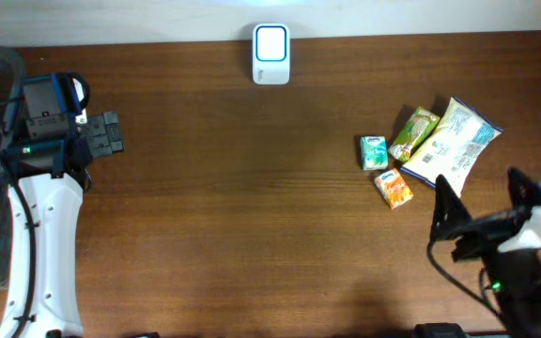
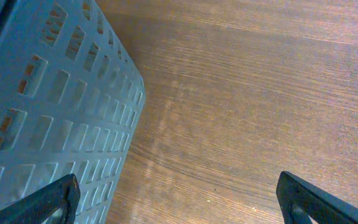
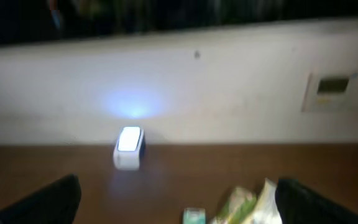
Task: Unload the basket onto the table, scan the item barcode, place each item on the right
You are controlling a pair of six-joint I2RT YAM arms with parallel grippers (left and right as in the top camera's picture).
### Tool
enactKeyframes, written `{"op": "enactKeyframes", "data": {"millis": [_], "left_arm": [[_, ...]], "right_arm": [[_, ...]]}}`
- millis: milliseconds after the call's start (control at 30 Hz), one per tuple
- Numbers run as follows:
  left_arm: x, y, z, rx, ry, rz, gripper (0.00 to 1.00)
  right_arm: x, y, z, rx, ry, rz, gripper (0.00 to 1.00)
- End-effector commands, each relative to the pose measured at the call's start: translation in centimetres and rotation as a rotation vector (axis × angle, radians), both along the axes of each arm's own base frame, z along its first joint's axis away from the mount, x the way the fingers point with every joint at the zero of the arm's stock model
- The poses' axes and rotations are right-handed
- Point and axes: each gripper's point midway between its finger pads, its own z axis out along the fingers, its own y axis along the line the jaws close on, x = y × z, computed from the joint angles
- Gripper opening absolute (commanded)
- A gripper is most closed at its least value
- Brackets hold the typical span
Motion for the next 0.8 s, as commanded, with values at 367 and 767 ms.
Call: {"op": "enactKeyframes", "data": {"millis": [367, 767], "left_arm": [[-0.2, 0.1, 0.9, 0.003, -0.026, 0.013, 0.99], [-0.2, 0.1, 0.9, 0.003, -0.026, 0.013, 0.99]], "right_arm": [[0.2, 0.1, -7.1, -0.020, -0.493, 0.008, 0.99], [2.4, 1.4, -13.9, -0.025, -0.369, 0.090, 0.99]]}}
